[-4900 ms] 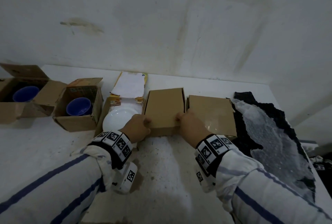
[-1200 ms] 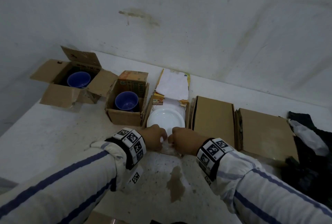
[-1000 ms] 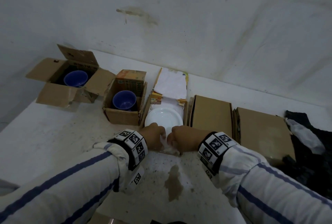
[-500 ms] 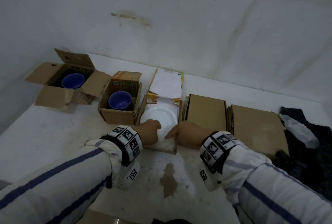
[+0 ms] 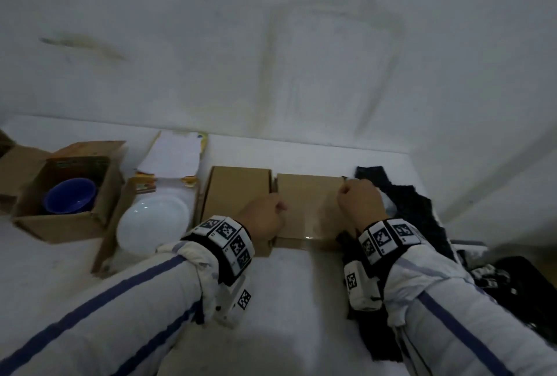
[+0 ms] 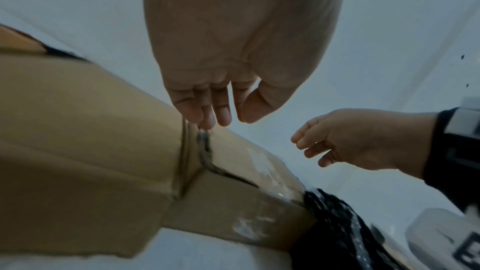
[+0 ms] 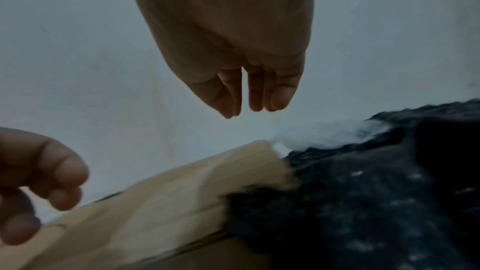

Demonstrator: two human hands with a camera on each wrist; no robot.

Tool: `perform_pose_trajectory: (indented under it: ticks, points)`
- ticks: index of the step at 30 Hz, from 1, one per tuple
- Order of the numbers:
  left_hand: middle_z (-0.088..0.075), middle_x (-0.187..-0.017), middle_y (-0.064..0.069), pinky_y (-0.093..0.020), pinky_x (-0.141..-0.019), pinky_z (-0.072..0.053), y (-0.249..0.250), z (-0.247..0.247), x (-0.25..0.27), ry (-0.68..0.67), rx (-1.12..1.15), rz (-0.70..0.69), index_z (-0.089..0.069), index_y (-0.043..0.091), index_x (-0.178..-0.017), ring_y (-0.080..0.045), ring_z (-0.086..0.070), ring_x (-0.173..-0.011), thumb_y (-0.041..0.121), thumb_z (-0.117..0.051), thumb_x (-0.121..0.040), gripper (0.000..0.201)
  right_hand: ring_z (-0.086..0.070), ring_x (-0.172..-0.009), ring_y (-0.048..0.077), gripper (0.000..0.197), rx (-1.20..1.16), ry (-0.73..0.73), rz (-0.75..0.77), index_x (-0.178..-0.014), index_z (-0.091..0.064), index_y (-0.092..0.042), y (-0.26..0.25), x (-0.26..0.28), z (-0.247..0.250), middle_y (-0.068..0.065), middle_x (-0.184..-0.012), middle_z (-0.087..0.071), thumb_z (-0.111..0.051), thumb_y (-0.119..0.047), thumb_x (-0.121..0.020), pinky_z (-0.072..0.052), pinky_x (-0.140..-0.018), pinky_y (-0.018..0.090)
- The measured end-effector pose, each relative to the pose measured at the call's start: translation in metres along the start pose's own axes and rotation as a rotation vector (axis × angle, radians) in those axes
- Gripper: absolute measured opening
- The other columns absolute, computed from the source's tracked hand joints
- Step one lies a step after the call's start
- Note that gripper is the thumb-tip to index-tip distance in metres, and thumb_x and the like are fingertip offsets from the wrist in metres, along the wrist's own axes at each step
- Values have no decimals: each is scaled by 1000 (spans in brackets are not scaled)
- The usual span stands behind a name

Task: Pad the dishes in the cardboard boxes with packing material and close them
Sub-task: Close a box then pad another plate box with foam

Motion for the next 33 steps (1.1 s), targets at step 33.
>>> perform_pose_trajectory:
  ticks: [33]
  points:
    - [-65,-108,-13,-40,-89,-50,106,-100,-15,-150,-19,-203,-61,9,-112,-27,-62,-99,51,-61,-84,51,-62,-99,32,25,-271,-171,-30,-93,-68,-10,73,-5,44,15,-105,-64,-50,4,-85,-53,-86,40]
Point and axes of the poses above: each hand's wrist, its own x-axis away from the middle knuckle, its own z-axis out of the back of the hand, y = z × x, the point moved 6 cm from there along -x, towards the middle knuckle
